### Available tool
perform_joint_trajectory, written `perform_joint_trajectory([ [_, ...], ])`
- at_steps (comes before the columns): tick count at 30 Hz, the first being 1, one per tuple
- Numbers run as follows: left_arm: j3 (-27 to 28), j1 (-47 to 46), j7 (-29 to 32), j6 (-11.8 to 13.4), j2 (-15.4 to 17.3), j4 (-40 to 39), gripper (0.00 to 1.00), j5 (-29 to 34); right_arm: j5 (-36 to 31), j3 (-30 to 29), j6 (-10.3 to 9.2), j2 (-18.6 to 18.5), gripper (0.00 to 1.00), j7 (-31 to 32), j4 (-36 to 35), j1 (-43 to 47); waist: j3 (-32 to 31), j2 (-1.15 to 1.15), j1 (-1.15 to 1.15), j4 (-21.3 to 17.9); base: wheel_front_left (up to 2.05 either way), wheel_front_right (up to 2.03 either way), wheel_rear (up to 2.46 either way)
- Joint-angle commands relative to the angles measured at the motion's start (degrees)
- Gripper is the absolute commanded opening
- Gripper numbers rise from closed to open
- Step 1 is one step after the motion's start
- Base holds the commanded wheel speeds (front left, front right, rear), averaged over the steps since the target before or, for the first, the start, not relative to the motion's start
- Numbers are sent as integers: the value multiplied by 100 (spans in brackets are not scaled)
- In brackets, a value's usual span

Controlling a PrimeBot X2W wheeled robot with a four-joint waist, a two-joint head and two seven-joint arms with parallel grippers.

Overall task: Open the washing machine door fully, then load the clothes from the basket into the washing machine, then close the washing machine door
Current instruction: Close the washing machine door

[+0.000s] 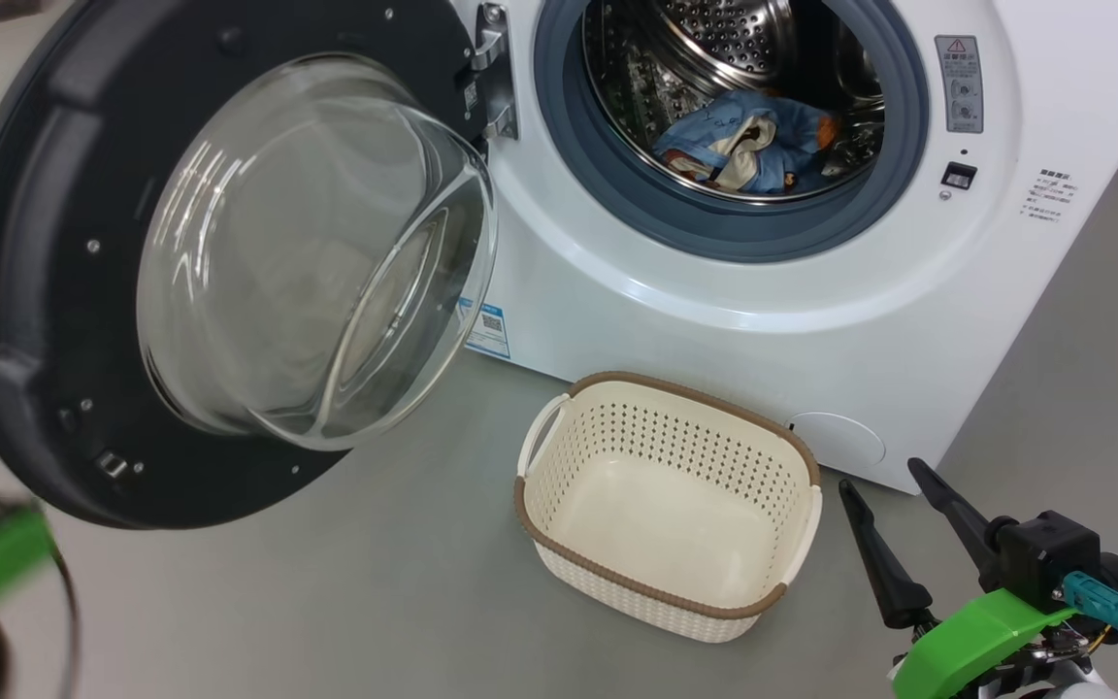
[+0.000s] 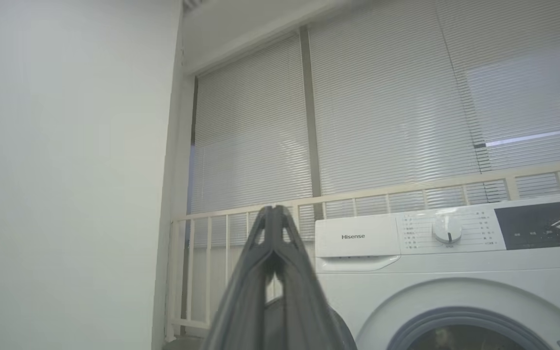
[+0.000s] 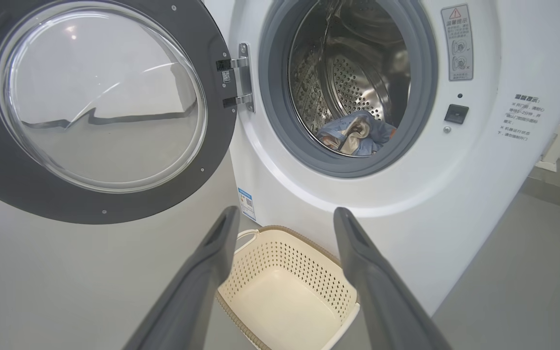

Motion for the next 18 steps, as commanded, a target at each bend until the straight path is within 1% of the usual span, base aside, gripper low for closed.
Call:
perform_joint_trajectory([
  [1,270,-718,281,-87,319,-109,0,-232,27,99,41,-58,100,-75,-147,-213,-18,0,0,-21,0,0,0],
  [2,326,-1105,467,-153,460,45,0,-417,29,80,41,-49,100,-95,-146,-198,-33,0,0,-36,0,0,0],
  [3,366,-1490,675,-213,517,273,0,-733,30,56,41,-37,100,-115,-142,-172,-53,0,0,-52,0,0,0],
  [5,459,-2183,1060,-298,772,889,0,-1098,24,-17,41,3,100,-159,-139,-92,-85,0,0,-81,0,0,0],
  [6,504,-2536,1250,-333,772,1273,0,-1437,18,-61,41,28,100,-180,-141,-42,-102,0,0,-98,0,0,0],
  [7,551,-2866,1418,-366,827,1679,0,-1688,9,-108,41,54,100,-198,-143,17,-121,0,0,-113,0,0,0],
  [8,548,-3124,1586,-390,977,2106,0,-1743,0,-154,41,84,100,-216,-152,79,-141,0,0,-130,0,0,0],
  [9,586,-3384,1730,-384,994,2538,0,-1929,-12,-202,41,117,100,-234,-162,145,-166,0,0,-149,0,0,0],
  [10,639,-3796,1985,-365,1095,3392,0,-2151,-43,-310,41,188,100,-262,-192,287,-208,0,0,-180,0,0,0],
  [12,725,-4121,2228,-320,1130,4230,0,-2397,-73,-408,41,265,100,-283,-229,441,-266,0,0,-220,0,0,0],
  [13,721,-4232,2300,-320,1214,4596,0,-2401,-89,-455,41,304,100,-289,-256,518,-292,0,0,-239,0,0,0],
  [14,753,-4334,2391,-294,1232,4959,0,-2475,-108,-504,41,339,100,-292,-285,595,-313,0,0,-253,0,0,0],
  [16,858,-4454,2522,-242,1329,5538,0,-2592,-140,-542,41,389,100,-273,-354,691,-310,0,0,-342,0,0,0],
  [17,858,-4454,2522,-242,1329,5538,0,-2592,-140,-542,41,389,100,-273,-354,691,-310,0,0,-342,0,0,0],
  [18,1017,-4520,2668,-168,1410,6033,0,-2758,-168,-560,41,414,100,-242,-413,740,-294,0,0,-435,0,0,0],
])
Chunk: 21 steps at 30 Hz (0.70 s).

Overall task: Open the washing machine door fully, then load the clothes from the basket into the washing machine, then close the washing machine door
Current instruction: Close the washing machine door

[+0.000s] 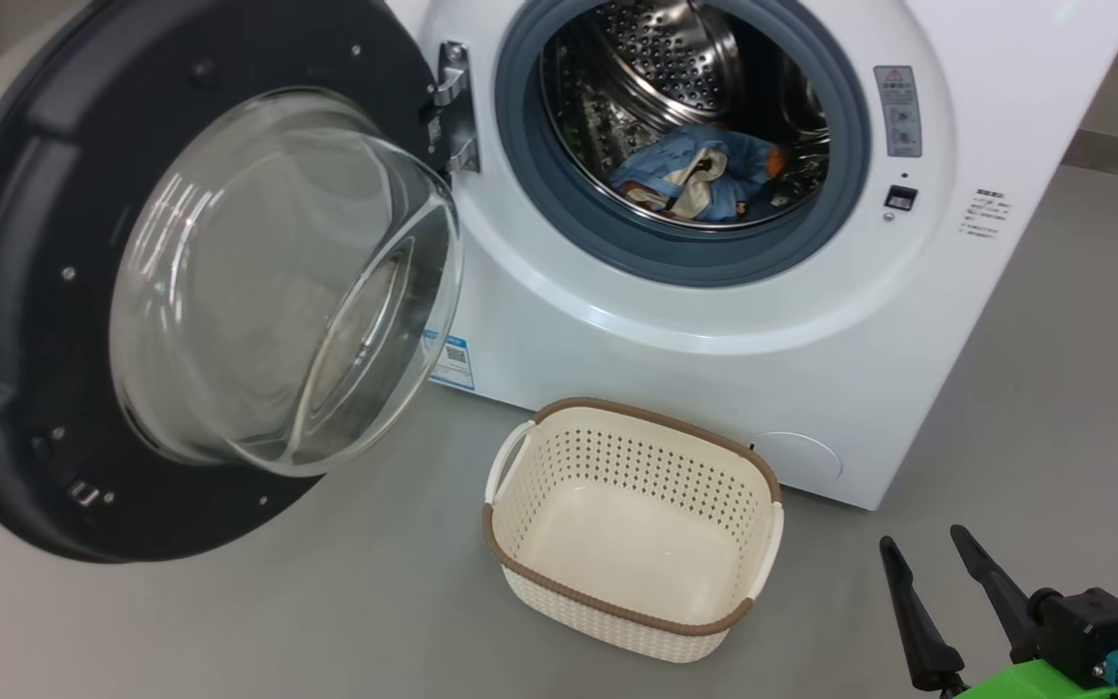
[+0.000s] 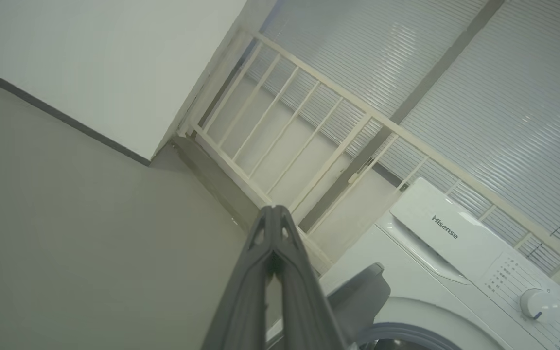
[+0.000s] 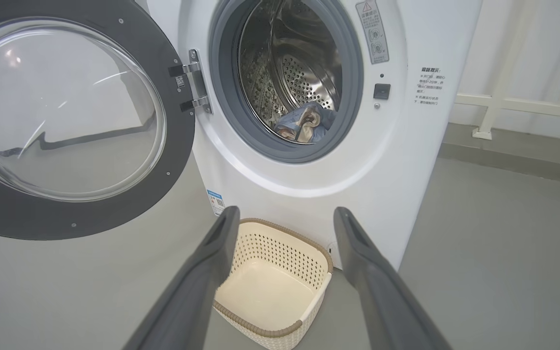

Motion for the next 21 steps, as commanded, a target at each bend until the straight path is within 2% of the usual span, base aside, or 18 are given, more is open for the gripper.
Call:
perform_joint_trajectory([
  [1,150,-206,42,20,324,-41,0,-103,-63,76,41,-87,100,-20,-196,-121,22,0,0,-123,0,0,0],
  [3,251,-205,171,55,421,362,0,-204,-75,76,41,-78,100,3,-244,-100,38,0,0,-198,0,0,0],
  [8,509,-254,502,40,428,1056,0,-597,-100,53,41,-67,100,51,-310,-71,59,0,0,-276,0,0,0],
  [21,779,-226,999,87,546,1958,0,-1005,-84,54,41,-123,100,113,-369,-142,152,0,0,-444,0,0,0],
])
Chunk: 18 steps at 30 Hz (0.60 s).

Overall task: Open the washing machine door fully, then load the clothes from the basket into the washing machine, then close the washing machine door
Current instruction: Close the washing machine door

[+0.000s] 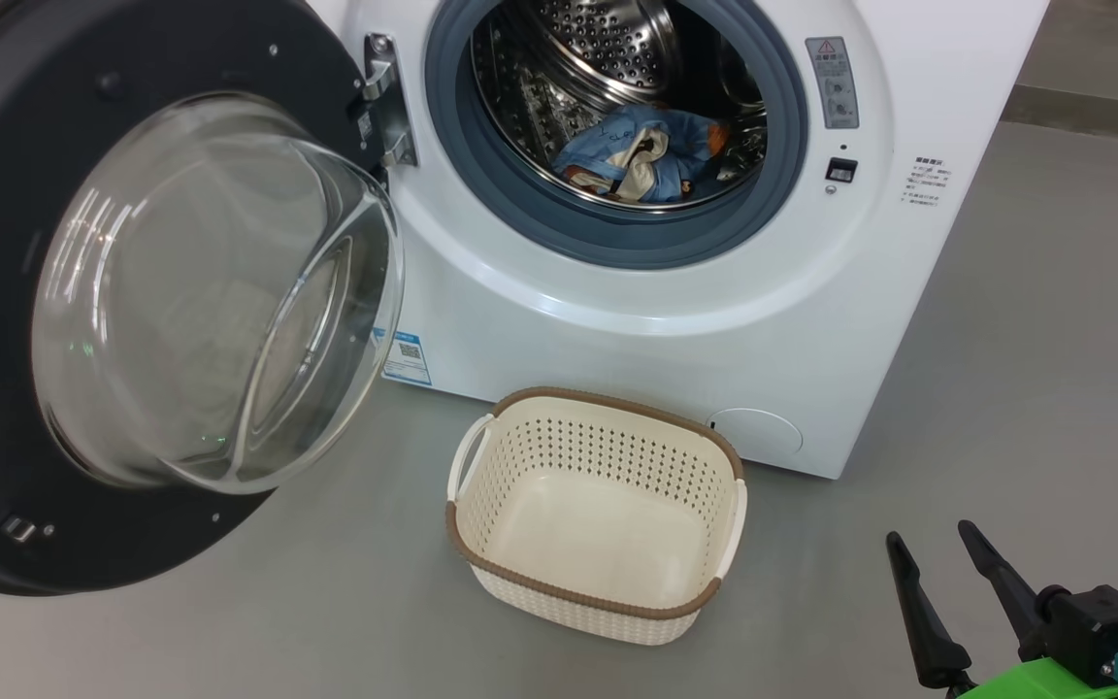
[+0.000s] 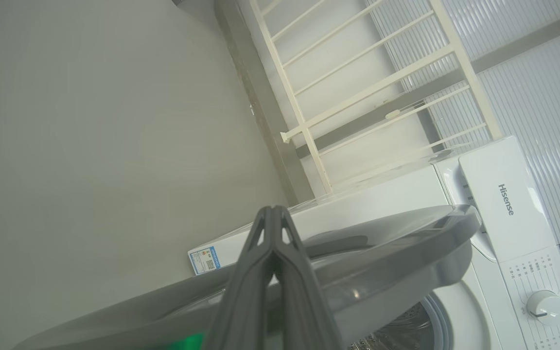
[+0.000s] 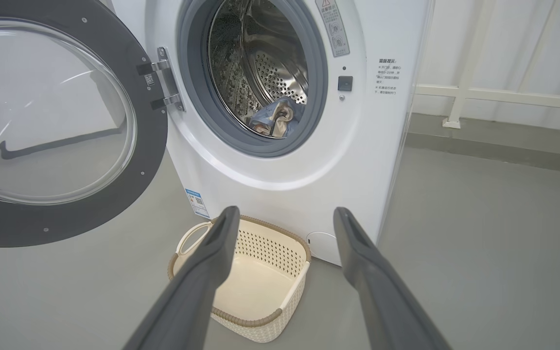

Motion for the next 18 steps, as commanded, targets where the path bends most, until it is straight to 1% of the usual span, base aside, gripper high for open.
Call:
perform_joint_trajectory([
  [1,99,-155,59,-8,345,-68,0,-88,-36,111,41,-112,100,7,-178,-199,17,0,0,-22,0,0,0],
  [18,119,-191,681,-116,289,222,0,-359,-29,96,41,-141,100,24,-164,-263,64,0,0,-34,0,0,0],
])
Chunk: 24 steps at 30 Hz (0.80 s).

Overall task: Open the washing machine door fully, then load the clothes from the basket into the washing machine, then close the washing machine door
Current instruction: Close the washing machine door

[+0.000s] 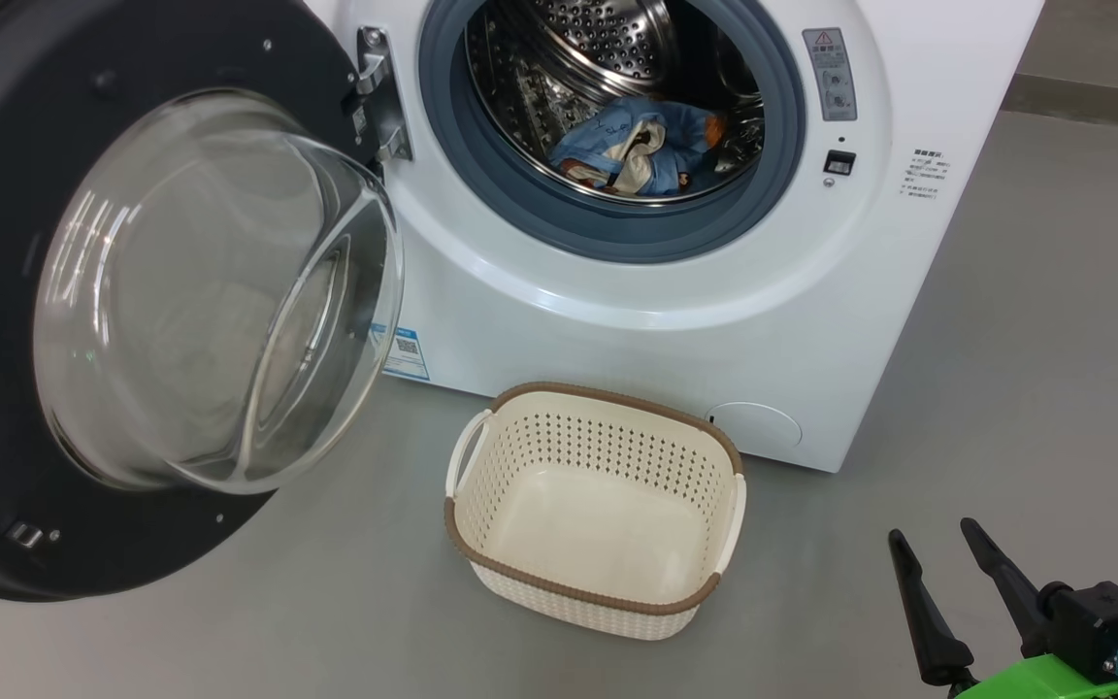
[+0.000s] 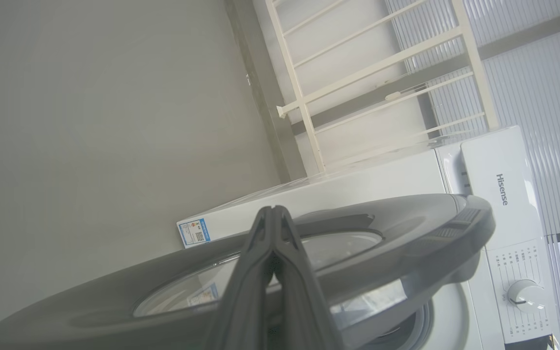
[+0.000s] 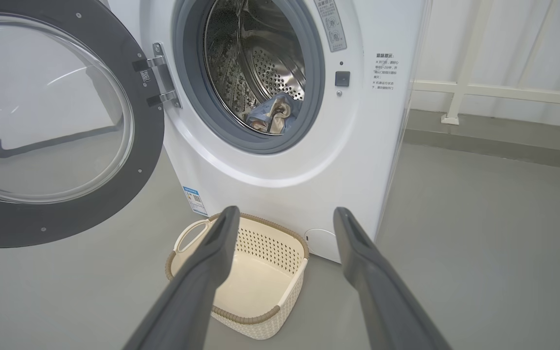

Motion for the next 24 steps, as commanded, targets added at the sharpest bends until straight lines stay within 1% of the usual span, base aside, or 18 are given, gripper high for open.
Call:
perform_joint_trajectory([
  [1,39,-137,159,-70,249,-95,0,-60,-30,121,41,-119,100,-26,-144,-245,-7,0,0,3,0,0,0],
  [8,69,-128,563,-194,225,-84,0,-229,-30,128,41,-107,100,-29,-133,-246,-13,0,0,19,0,0,0],
  [15,161,-62,1139,-332,149,-136,0,-516,-24,129,41,-128,100,-35,-127,-246,32,0,0,20,0,0,0],
  [24,255,207,1956,-484,-35,-592,0,-906,-38,91,41,-127,100,-11,-157,-197,89,0,0,38,0,0,0],
])
